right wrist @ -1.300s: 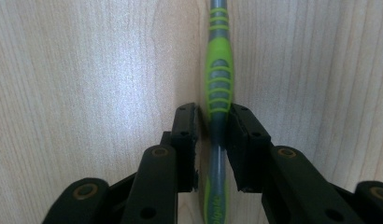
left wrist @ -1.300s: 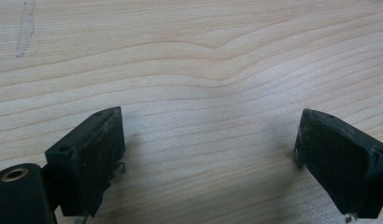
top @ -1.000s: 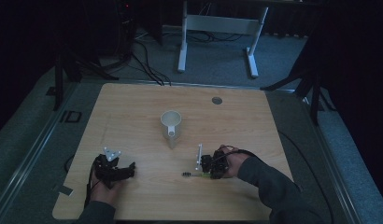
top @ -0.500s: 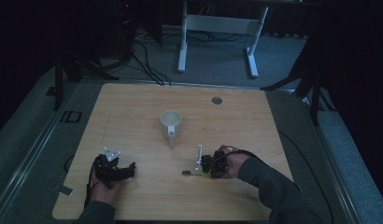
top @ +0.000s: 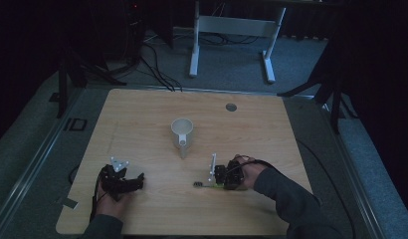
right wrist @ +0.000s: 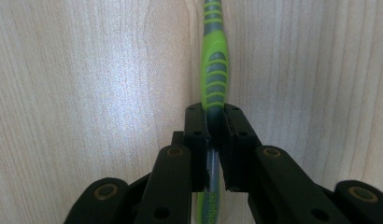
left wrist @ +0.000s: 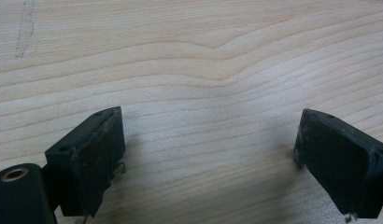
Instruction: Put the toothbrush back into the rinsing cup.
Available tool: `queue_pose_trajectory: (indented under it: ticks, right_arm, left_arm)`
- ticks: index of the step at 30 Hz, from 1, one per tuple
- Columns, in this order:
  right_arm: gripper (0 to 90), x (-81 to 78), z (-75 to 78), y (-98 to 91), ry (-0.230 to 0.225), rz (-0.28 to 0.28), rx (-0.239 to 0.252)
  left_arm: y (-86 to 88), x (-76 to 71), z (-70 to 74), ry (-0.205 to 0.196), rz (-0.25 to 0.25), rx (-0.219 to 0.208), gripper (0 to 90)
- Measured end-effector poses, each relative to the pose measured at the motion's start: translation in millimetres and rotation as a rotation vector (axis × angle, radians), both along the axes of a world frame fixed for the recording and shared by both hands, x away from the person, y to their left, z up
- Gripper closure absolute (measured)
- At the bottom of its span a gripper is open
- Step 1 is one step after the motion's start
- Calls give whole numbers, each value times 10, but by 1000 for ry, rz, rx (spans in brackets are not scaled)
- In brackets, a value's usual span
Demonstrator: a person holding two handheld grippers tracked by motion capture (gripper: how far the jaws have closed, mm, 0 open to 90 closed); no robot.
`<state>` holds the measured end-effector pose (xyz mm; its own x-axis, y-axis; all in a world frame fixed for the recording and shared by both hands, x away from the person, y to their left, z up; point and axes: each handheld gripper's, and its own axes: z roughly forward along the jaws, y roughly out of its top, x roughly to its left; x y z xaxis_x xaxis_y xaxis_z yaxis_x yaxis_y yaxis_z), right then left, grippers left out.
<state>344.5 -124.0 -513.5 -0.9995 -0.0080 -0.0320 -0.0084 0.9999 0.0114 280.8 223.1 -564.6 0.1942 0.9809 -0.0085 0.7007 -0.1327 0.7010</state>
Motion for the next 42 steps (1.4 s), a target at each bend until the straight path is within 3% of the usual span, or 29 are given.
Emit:
queue_pose_trajectory:
  ticks: [42]
  right_arm:
    - [818, 58, 233, -68, -25, -53, 158]
  left_arm:
    - [0, 0, 0, 0, 1, 0, 94]
